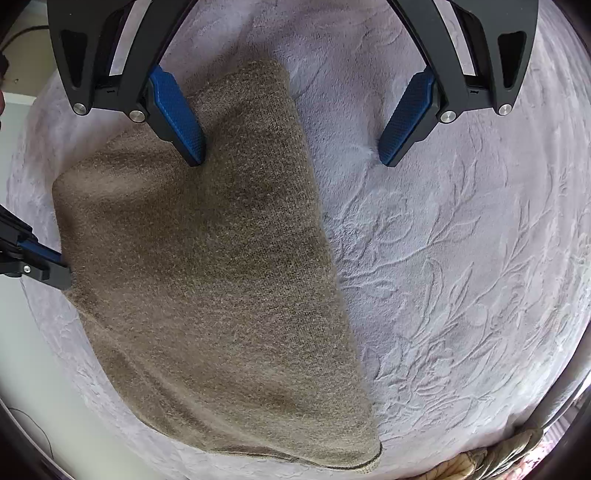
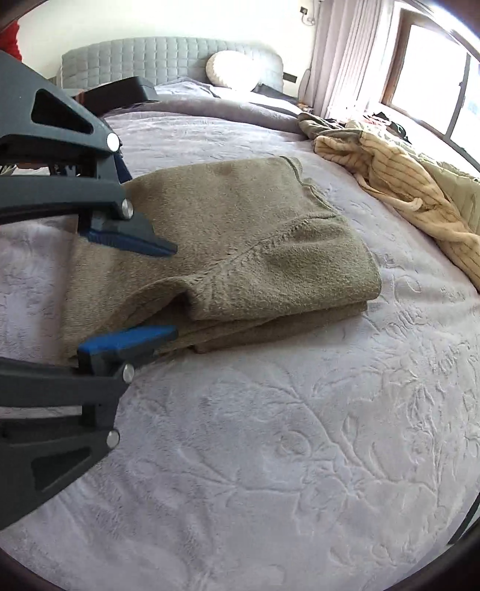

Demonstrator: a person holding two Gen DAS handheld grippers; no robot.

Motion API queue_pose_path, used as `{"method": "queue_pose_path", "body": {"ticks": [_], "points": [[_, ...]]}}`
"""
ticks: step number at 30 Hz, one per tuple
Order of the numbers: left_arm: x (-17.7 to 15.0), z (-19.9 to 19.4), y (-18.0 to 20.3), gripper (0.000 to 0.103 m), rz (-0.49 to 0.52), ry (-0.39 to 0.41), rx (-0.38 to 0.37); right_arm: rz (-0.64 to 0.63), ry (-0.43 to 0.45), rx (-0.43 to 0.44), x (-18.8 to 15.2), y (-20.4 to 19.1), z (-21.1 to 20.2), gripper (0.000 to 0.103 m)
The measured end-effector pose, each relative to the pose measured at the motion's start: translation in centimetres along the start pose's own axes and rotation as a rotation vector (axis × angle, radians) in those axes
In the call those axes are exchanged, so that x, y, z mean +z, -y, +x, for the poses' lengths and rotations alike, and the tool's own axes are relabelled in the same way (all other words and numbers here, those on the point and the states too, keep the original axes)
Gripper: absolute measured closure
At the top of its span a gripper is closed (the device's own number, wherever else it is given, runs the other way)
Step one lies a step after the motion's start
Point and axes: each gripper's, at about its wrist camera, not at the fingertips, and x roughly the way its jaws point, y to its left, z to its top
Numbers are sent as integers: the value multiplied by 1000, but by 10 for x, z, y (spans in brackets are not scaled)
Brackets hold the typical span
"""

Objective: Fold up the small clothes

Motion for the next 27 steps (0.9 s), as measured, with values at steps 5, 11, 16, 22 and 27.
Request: {"method": "queue_pose_path", "body": {"ticks": [5,11,16,22,27], "points": [[12,-38,-12,8,-89,137,-47,79,11,44,5,13,0,95],[54,-44,-27,58,-140,164,-92,57,12,32,8,8,1,95],[63,-32,-22,74,-100,171,-142,-8,5,-40,13,-1,7,95],[61,-8,-27,74,-96,150,-166,-10,-24,-50,11,18,31,97],[58,-13,-25,74,-76,156,-160,-7,-23,-58,5,19,24,96]]}}
